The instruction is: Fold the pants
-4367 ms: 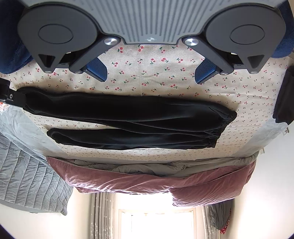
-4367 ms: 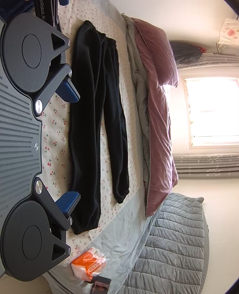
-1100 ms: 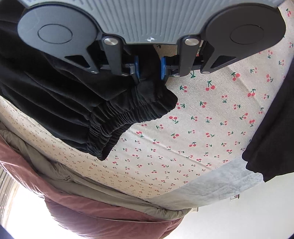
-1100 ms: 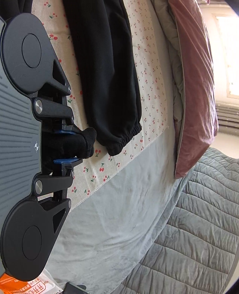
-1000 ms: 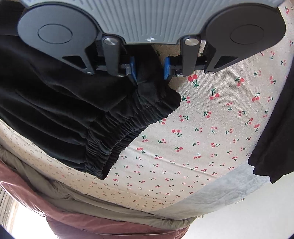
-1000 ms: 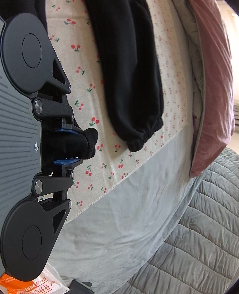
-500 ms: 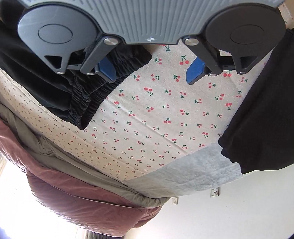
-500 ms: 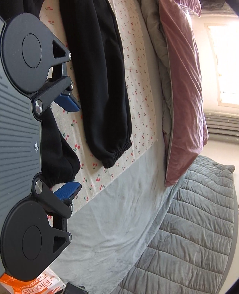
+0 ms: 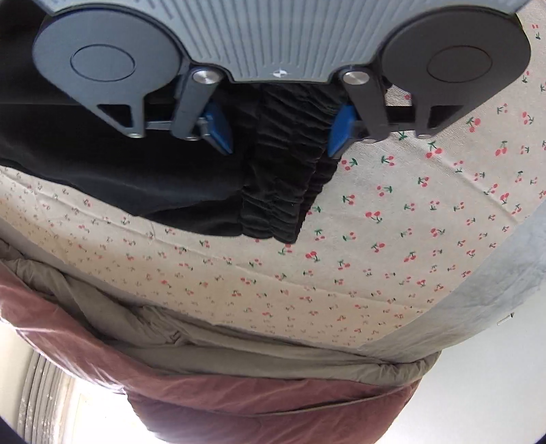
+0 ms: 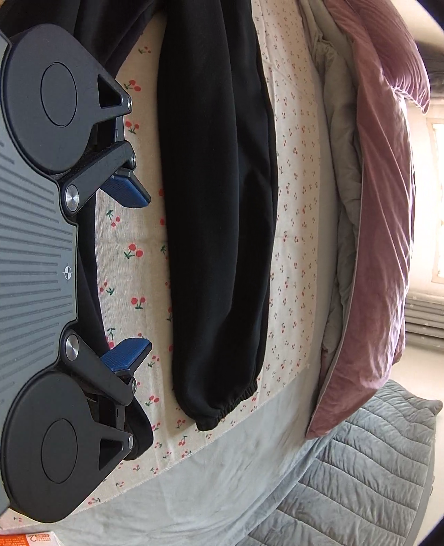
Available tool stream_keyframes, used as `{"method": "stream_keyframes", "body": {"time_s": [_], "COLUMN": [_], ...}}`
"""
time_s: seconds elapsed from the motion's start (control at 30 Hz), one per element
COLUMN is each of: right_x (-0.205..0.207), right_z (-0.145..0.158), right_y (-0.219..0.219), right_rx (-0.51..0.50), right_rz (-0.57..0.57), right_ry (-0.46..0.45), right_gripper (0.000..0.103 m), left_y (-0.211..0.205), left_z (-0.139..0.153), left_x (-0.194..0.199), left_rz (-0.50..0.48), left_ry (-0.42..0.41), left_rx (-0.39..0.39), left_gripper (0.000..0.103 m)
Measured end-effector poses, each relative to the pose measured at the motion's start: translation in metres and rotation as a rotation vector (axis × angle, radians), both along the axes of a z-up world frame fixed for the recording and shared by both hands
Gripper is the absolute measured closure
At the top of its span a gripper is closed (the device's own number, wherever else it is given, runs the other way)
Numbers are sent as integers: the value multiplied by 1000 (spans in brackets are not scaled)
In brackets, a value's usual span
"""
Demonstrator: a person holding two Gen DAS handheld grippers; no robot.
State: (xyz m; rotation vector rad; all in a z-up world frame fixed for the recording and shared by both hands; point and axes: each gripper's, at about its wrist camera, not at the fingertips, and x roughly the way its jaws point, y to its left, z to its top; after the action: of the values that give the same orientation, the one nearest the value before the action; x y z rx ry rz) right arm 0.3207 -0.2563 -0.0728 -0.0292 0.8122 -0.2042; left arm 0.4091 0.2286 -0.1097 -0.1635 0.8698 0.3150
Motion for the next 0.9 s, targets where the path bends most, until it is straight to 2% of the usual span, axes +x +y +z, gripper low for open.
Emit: {"method": "stream_keyframes", "body": {"time_s": [0.03, 0.07, 0.13, 0.33, 0.43, 0.7, 0.73, 0.77, 0.8, 0.87, 0.9], "right_x": [3, 5, 10, 21, 20, 12, 10, 8, 7, 5, 3], "right_z": [-2, -2, -4, -3, 2, 6, 8, 10, 11, 12, 13], "right_y": [-1, -2, -5, -11, -9, -14, -18, -23, -29, -45, -56], "right_rx": [10, 17, 29, 57, 56, 43, 45, 45, 44, 35, 25], "right_rz": [-9, -13, -14, -61, -51, -60, -66, -74, -85, -115, -137], "right_ry": [7, 10, 14, -5, -28, -29, -37, -41, -38, -23, -21], "right_gripper": [18, 19, 20, 26, 26, 26, 26, 26, 26, 26, 26], "left_y": [-3, -6, -6, 9, 18, 10, 8, 6, 4, -1, 0], "left_z": [-2, -2, 3, 18, 14, 17, 12, 4, -4, -6, -3], "left_x": [3, 4, 7, 14, 18, 18, 18, 21, 22, 16, 14], "left_rz": [-3, -15, -48, 32, 48, 48, 38, 26, 10, -6, 0], "left_ry": [-10, -34, -79, -201, -232, -257, -232, -187, -146, -159, -157], "left_rx": [30, 49, 59, 63, 9, 60, 68, 78, 93, 143, 138], "left_gripper": [65, 75, 89, 94, 94, 94, 91, 81, 77, 64, 63]}}
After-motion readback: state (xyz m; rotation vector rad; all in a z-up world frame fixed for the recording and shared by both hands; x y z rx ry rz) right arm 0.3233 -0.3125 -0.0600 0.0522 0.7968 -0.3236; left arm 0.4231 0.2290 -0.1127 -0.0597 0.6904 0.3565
